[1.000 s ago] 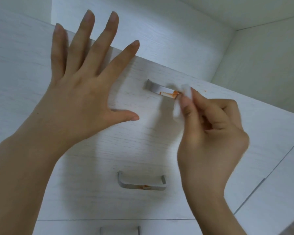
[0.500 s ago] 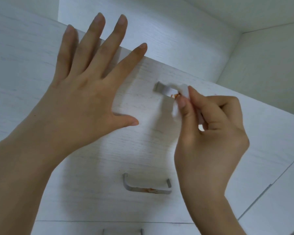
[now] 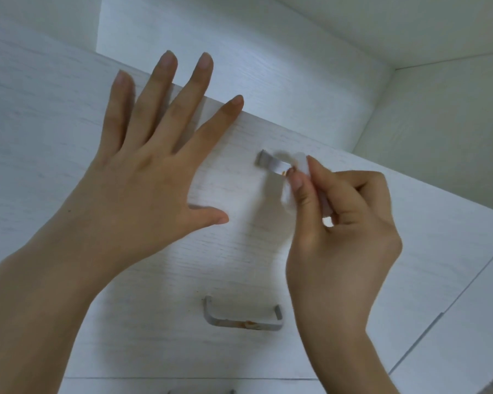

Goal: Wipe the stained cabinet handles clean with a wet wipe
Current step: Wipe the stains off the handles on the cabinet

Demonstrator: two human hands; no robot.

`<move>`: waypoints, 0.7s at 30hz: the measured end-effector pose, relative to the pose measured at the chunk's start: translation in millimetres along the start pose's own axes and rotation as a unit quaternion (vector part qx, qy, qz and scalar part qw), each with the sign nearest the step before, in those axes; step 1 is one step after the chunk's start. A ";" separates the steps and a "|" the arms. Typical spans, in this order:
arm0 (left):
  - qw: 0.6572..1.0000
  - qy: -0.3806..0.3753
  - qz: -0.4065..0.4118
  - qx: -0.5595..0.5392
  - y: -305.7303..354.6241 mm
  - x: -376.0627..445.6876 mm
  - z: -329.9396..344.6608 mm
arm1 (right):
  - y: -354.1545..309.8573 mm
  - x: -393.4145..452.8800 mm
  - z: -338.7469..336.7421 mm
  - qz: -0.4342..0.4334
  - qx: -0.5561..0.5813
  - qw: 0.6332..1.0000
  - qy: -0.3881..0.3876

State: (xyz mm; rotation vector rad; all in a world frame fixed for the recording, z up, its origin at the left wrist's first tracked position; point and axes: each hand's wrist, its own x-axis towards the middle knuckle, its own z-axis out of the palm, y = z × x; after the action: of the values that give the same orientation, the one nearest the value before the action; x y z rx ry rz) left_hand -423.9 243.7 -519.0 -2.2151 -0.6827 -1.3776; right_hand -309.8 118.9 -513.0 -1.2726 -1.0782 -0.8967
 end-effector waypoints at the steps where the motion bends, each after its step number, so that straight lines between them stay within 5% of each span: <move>1: 1.000 0.000 0.001 0.002 -0.1 0.0 -0.1 | -0.8 0.0 1.0 -0.014 -0.006 1.000 -0.005; 13: 1.000 -0.005 -0.017 0.007 -4.9 -4.6 -1.6 | -0.9 4.1 -11.6 0.048 0.032 0.998 0.016; 21: 0.999 -0.024 -0.024 0.015 -2.6 -5.6 -0.6 | -6.4 0.6 4.1 -0.013 -0.015 1.000 -0.022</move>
State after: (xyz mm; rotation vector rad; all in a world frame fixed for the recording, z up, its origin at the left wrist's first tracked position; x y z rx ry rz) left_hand -428.1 244.3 -523.5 -2.2281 -0.7717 -1.3331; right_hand -316.2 122.3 -510.6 -1.3113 -1.1213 -0.9107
